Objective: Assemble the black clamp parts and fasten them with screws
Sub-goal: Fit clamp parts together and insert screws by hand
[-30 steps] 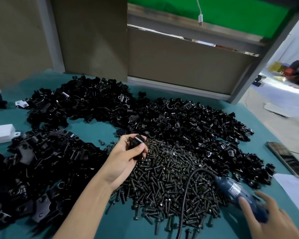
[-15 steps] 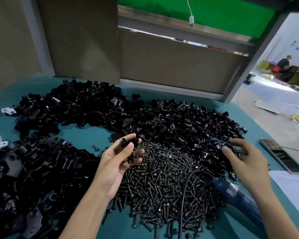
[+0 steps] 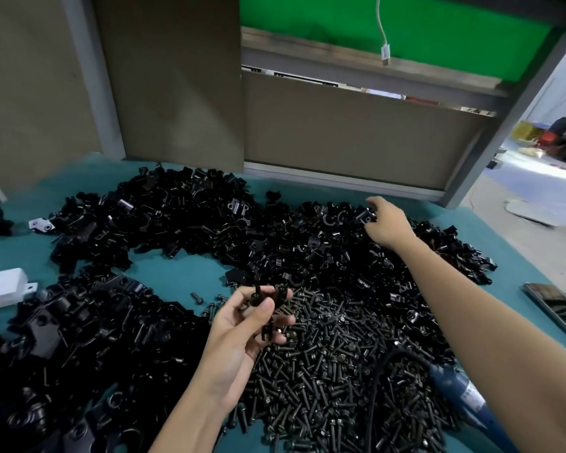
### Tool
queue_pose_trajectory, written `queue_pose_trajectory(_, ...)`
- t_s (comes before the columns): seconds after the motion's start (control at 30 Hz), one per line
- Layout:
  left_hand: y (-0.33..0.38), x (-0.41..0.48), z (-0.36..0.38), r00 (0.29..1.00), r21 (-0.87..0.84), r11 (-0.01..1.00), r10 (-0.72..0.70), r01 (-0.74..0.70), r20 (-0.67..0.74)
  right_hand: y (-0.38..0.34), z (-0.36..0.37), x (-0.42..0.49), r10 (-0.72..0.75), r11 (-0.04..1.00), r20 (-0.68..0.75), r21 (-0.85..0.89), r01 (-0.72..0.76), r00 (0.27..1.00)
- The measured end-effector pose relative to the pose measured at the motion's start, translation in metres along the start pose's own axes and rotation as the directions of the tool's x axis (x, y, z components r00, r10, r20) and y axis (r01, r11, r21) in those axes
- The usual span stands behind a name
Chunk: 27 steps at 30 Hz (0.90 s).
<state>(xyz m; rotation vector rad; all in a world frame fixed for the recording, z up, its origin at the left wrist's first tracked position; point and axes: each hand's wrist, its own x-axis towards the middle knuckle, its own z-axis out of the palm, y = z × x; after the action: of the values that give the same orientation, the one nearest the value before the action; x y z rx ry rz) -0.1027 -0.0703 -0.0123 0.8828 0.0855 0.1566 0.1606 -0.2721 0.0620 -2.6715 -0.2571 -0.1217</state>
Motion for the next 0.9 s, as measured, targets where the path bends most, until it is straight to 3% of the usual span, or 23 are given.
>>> queue_pose_trajectory(0.1, 0.001, 0.000, -0.001, 1.000, -0.015, 1.000, -0.001, 0.001, 0.011, 0.002, 0.007, 0.017, -0.024, 0.984, 0.232, -0.165, 0.064, 0.972)
queue_pose_trajectory(0.17, 0.001, 0.000, -0.002, 1.000, -0.017, 1.000, 0.002, -0.002, 0.017, 0.008, 0.009, 0.023, -0.033, 0.971, 0.190, -0.227, 0.076, 0.981)
queue_pose_trajectory(0.27, 0.000, 0.000, -0.003, 1.000, -0.014, 1.000, 0.001, -0.001, 0.028, 0.016, 0.002, 0.021, -0.034, 0.984, 0.094, -0.172, 0.050, 0.995)
queue_pose_trajectory(0.47, -0.001, 0.000, -0.001, 0.999, 0.002, 1.000, -0.010, 0.010, 0.047, 0.029, -0.012, 0.004, -0.011, 0.996, 0.129, -0.087, 0.022, 0.992)
queue_pose_trajectory(0.57, -0.001, -0.001, -0.001, 0.999, 0.003, 1.000, -0.014, 0.014, 0.044, 0.029, -0.009, 0.001, 0.040, 0.999, 0.105, 0.030, -0.043, 0.994)
queue_pose_trajectory(0.73, -0.001, -0.001, -0.003, 0.999, 0.017, 1.000, -0.010, 0.009, 0.045, 0.025, 0.004, -0.002, 0.141, 0.907, -0.021, 0.403, -0.121, 0.990)
queue_pose_trajectory(0.9, 0.000, -0.002, -0.003, 0.999, 0.028, 1.000, -0.012, 0.011, 0.044, 0.018, 0.017, -0.003, 0.190, 0.861, -0.172, 0.503, -0.080, 0.967)
